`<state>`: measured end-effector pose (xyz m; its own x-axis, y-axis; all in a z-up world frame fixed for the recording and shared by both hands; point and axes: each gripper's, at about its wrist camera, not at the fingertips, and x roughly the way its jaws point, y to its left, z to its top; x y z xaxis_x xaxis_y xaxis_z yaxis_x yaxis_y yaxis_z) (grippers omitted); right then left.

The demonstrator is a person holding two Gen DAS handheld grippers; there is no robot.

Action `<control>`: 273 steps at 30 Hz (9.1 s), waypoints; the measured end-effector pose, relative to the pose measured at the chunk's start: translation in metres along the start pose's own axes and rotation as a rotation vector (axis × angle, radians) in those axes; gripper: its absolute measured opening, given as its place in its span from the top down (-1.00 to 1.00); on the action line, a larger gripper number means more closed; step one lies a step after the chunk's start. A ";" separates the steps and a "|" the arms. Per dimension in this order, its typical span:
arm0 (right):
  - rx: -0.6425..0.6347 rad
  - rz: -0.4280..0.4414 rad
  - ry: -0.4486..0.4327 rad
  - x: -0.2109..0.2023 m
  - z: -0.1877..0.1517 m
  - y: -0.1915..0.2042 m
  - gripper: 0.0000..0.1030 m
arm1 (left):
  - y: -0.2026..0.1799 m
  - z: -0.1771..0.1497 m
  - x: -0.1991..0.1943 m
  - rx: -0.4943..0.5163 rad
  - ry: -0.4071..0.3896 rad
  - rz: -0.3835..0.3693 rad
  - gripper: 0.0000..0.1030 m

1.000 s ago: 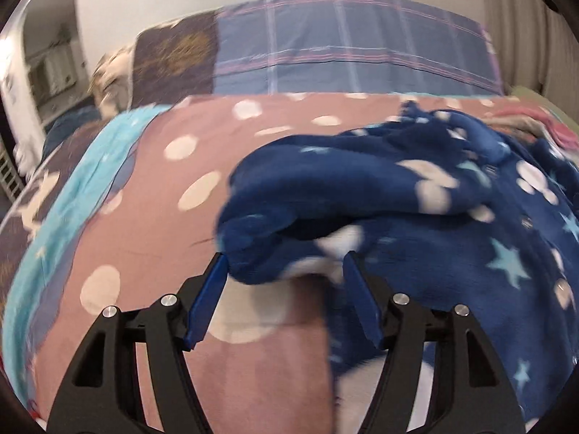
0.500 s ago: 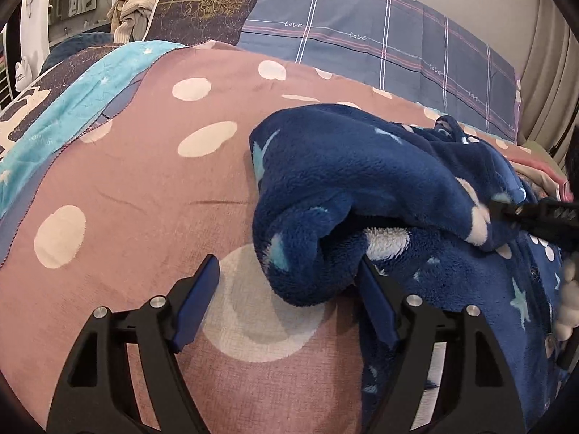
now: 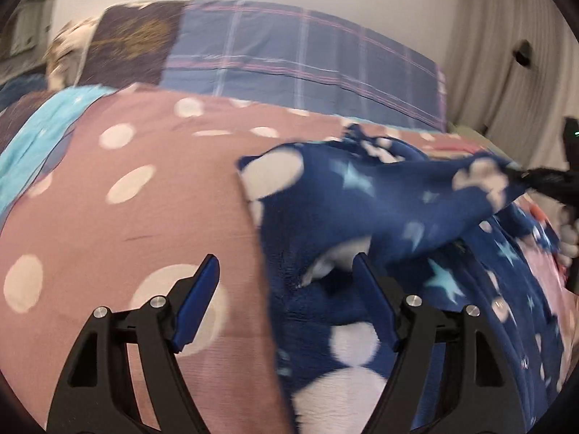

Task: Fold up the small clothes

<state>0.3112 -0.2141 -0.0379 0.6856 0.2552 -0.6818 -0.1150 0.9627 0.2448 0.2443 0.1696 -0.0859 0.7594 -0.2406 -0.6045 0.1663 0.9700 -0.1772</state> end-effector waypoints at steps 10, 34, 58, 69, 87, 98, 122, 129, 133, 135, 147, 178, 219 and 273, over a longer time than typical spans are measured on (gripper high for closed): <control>0.131 0.014 0.098 0.014 -0.040 -0.057 0.59 | -0.009 0.000 0.024 0.068 0.115 0.191 -0.27; 0.109 0.174 0.144 0.041 -0.076 -0.034 0.77 | -0.045 0.044 -0.026 0.045 0.097 0.389 0.46; 0.932 -0.224 -0.314 -0.136 -0.147 -0.301 0.34 | -0.142 0.016 0.097 0.083 0.209 0.014 0.54; 0.771 -0.022 -0.423 -0.120 -0.070 -0.220 0.82 | -0.136 0.016 0.093 0.063 0.202 -0.005 0.53; -0.022 0.289 0.070 0.044 -0.084 0.050 0.74 | -0.100 0.019 0.087 -0.159 0.180 -0.225 0.48; -0.056 0.296 0.033 0.043 -0.078 0.056 0.59 | -0.128 0.050 0.063 -0.283 0.199 -0.462 -0.55; 0.075 0.302 -0.119 -0.024 -0.051 -0.052 -0.11 | -0.048 0.082 0.046 -0.111 0.111 -0.041 0.56; 0.038 0.220 -0.044 0.005 -0.058 -0.038 0.33 | -0.029 0.065 0.036 -0.129 0.072 0.017 0.54; 0.001 0.211 -0.041 0.008 -0.060 -0.029 0.50 | -0.064 0.053 0.048 -0.036 0.110 -0.025 0.19; 0.007 0.191 -0.003 0.019 -0.062 -0.031 0.50 | -0.075 0.033 0.075 0.038 0.212 0.073 0.19; 0.136 0.251 -0.152 -0.019 -0.052 -0.063 0.56 | -0.074 0.066 0.036 0.063 -0.017 0.175 0.34; 0.074 0.133 0.207 0.124 0.067 -0.024 -0.33 | -0.091 0.102 0.185 -0.034 0.264 0.081 0.93; 0.051 0.874 0.484 -0.143 -0.275 0.074 0.37 | -0.051 -0.132 -0.166 -0.055 0.058 0.066 -0.19; 0.441 0.690 0.032 -0.239 -0.262 -0.080 0.80 | -0.053 -0.177 -0.236 -0.292 -0.043 -0.441 0.80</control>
<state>-0.0316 -0.3289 -0.0749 0.5424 0.7862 -0.2961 -0.2055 0.4659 0.8607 -0.0555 0.1689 -0.0714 0.6828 -0.6162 -0.3926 0.2986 0.7257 -0.6198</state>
